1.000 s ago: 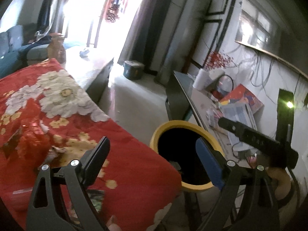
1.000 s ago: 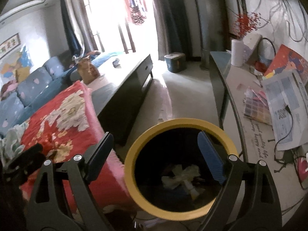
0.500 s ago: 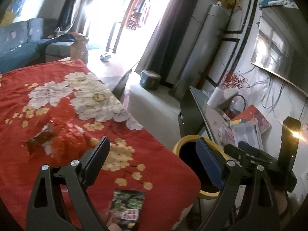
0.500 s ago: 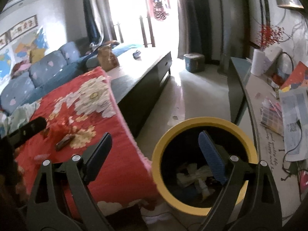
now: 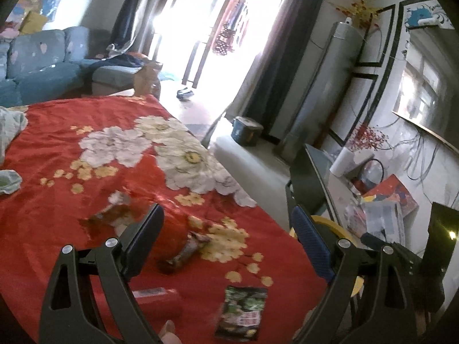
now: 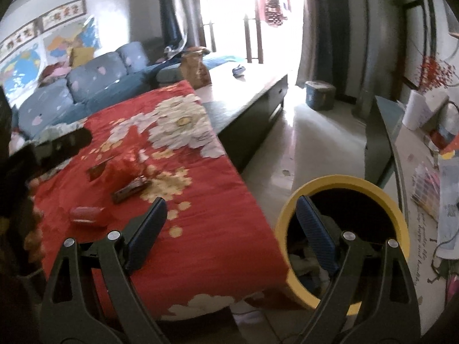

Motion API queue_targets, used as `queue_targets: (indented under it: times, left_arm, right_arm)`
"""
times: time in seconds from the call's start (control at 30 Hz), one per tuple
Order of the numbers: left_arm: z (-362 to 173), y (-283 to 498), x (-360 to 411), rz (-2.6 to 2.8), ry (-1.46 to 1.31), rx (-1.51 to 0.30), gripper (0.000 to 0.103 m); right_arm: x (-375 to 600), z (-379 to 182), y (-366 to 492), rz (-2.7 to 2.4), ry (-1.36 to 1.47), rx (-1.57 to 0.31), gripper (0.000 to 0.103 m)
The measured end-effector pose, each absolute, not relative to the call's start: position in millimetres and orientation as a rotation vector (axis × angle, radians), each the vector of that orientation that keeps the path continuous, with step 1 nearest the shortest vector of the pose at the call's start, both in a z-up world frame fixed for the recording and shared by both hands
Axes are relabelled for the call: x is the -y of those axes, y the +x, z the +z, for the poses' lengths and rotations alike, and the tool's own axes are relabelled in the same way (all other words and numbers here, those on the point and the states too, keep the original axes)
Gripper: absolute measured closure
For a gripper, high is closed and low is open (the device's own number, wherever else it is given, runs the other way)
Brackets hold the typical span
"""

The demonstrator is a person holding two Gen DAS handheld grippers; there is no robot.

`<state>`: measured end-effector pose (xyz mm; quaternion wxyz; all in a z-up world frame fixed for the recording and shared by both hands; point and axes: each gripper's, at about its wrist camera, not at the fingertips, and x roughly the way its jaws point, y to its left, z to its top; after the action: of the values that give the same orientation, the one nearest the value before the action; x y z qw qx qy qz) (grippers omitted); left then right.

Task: Collect trash
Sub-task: 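Move both tools back over the remaining trash on the bedspread, then grasp the red tube with the left tool while the right tool grasps the green snack packet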

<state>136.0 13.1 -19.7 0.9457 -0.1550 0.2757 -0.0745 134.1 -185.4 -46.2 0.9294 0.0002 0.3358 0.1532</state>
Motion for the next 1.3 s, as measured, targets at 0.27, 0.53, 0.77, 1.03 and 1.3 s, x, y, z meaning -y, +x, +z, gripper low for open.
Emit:
queue_targets:
  times: [0.27, 0.53, 0.77, 1.03, 1.3]
  left_arm:
    - [-14.6, 135.6, -43.2, -0.110, -0.295, -0.561, 0.015]
    - [-25.7, 135.1, -72.5, -0.080, -0.251, -0.604, 0.015]
    - [-44.1, 133.7, -83.5, -0.116, -0.193, -0.678, 0.015]
    - [-71.1, 131.1, -85.9, -0.210, -0.147, -0.757, 0.017]
    - [-95.2, 134.3, -76.9, -0.284, -0.077, -0.838, 0.023]
  right_arm:
    - [144.1, -49.6, 121.2, 0.407, -0.060, -0.708, 0.020]
    - [109.1, -58.0, 111.4, 0.494, -0.089, -0.752, 0.020]
    - [86.4, -69.0, 108.3, 0.533, -0.105, -0.798, 0.020]
    - [75.5, -89.7, 117.1, 0.524, -0.080, -0.868, 0.021]
    - [68.1, -107.2, 128.2, 0.525, -0.057, -0.934, 0.030]
